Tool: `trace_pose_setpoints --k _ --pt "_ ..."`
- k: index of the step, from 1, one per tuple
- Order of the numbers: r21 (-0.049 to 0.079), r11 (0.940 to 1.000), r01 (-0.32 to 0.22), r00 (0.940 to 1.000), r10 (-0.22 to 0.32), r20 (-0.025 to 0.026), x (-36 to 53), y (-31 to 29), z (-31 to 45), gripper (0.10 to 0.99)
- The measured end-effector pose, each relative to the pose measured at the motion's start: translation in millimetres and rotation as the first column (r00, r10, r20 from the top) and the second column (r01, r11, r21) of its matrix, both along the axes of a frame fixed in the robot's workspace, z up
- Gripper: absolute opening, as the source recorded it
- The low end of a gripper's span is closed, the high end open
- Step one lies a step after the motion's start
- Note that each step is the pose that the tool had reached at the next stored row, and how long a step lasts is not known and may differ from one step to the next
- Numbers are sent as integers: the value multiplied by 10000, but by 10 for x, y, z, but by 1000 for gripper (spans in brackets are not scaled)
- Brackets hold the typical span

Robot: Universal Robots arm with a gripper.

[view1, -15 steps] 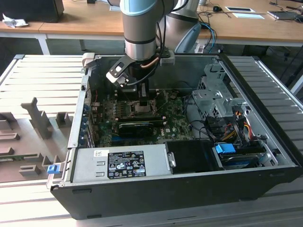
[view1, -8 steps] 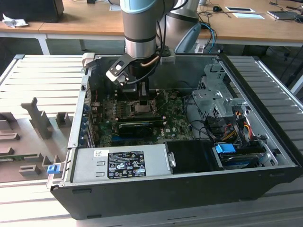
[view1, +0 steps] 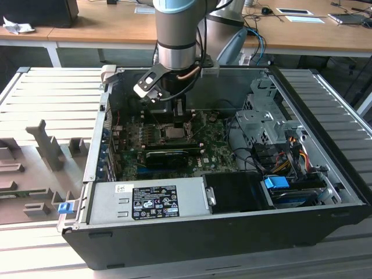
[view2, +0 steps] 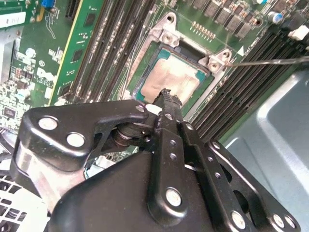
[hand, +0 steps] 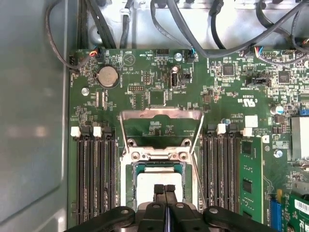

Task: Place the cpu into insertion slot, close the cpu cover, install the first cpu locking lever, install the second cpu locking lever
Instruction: 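Close the cpu cover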

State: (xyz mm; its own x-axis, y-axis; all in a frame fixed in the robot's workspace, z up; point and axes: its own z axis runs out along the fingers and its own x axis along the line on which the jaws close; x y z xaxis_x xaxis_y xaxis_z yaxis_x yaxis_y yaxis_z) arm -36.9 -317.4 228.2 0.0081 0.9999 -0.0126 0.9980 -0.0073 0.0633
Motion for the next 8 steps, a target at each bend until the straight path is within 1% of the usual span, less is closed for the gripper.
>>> trace_pose_setpoints --k 1,2,7,8 --pt "1 10000 3 10000 -3 -24 29 0 -1 106" --pt "2 10000 2 10000 -2 -32 37 -1 0 106" --pt "0 10000 3 10000 -3 -35 40 -1 11 106" --pt "2 10000 3 10000 -3 -33 40 -1 37 106"
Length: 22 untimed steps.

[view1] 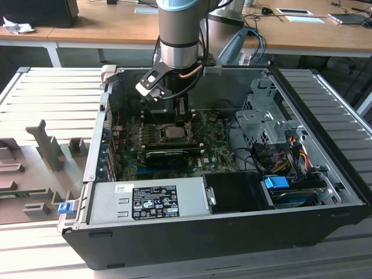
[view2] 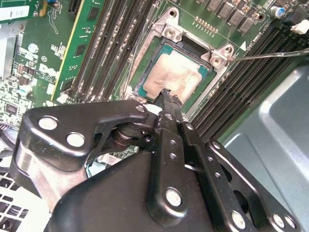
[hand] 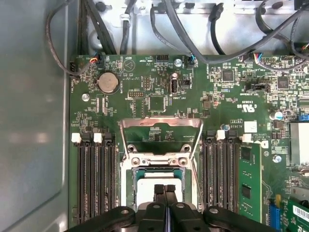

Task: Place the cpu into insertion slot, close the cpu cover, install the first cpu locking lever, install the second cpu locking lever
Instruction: 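Close the cpu cover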

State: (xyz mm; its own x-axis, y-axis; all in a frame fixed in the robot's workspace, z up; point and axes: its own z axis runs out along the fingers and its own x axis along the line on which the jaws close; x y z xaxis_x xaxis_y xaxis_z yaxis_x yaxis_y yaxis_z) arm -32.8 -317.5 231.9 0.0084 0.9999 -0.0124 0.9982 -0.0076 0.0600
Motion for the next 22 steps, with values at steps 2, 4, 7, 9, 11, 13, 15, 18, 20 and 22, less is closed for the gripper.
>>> trace_pose_setpoints --k 2,4,7,9,11,13,15,18,20,22 --pt "0 10000 -1 10000 1 0 0 0 44 106" --pt "-2 10000 -2 10000 2 -1 0 3 69 106" --pt "-4 10000 0 10000 0 0 0 7 130 106" --pt "-8 10000 -1 10000 1 2 0 10 196 106" --pt "-7 10000 0 10000 0 2 0 11 259 106" --pt "-8 10000 -1 10000 1 2 0 12 320 106" --pt "-8 10000 0 10000 0 2 0 14 364 106" --pt "-7 10000 -1 10000 1 2 0 17 425 106" --pt "-6 10000 -1 10000 1 3 0 21 451 106" --pt "-5 10000 -1 10000 1 3 4 22 452 106"
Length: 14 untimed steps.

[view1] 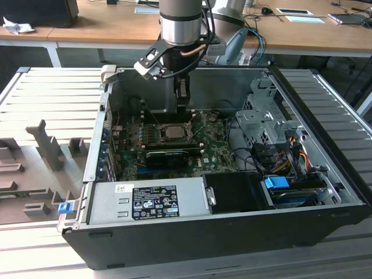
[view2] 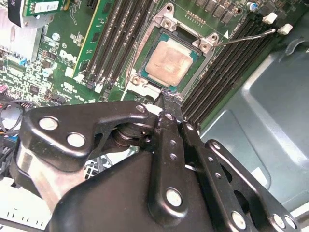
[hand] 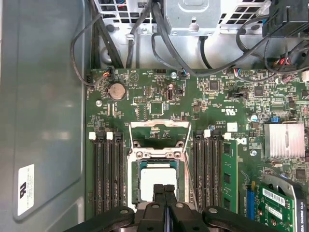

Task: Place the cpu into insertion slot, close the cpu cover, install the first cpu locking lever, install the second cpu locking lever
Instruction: 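Close the cpu cover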

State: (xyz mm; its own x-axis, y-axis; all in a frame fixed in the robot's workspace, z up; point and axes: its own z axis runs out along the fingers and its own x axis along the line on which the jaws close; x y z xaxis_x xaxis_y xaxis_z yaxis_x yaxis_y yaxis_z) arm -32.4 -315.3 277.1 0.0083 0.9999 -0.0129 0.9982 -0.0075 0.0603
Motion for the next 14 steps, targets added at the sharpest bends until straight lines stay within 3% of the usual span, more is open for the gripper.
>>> trace_pose_setpoints --k 14 --pt "-1 10000 0 10000 0 -1 107 0 49 106"
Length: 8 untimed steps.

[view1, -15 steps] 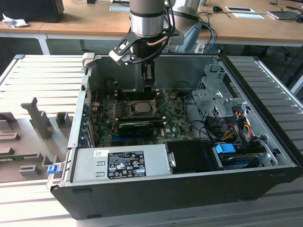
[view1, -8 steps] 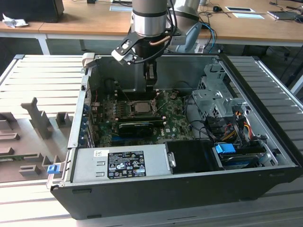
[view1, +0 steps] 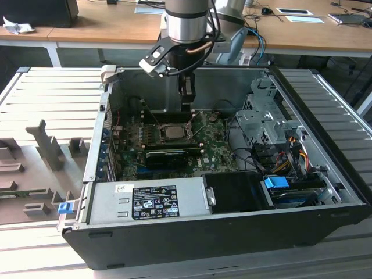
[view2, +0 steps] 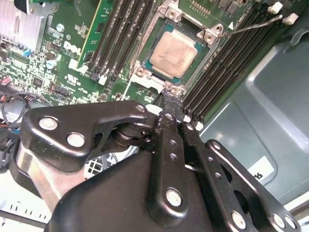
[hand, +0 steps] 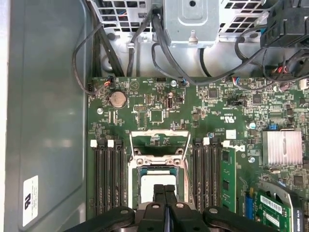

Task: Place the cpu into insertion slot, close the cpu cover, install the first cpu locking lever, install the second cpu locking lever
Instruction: 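Close the cpu cover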

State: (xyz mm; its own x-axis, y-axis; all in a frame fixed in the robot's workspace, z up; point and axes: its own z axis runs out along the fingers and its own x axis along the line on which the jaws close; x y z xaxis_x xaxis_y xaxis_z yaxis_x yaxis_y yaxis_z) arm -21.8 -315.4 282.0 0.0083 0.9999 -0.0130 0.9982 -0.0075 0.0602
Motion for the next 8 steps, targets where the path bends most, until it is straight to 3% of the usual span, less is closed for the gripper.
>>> trace_pose_setpoints --k 4,8 --pt "-2 10000 1 10000 -1 -1 72 0 1 106" --pt "-1 10000 -1 10000 1 0 228 0 1 106"
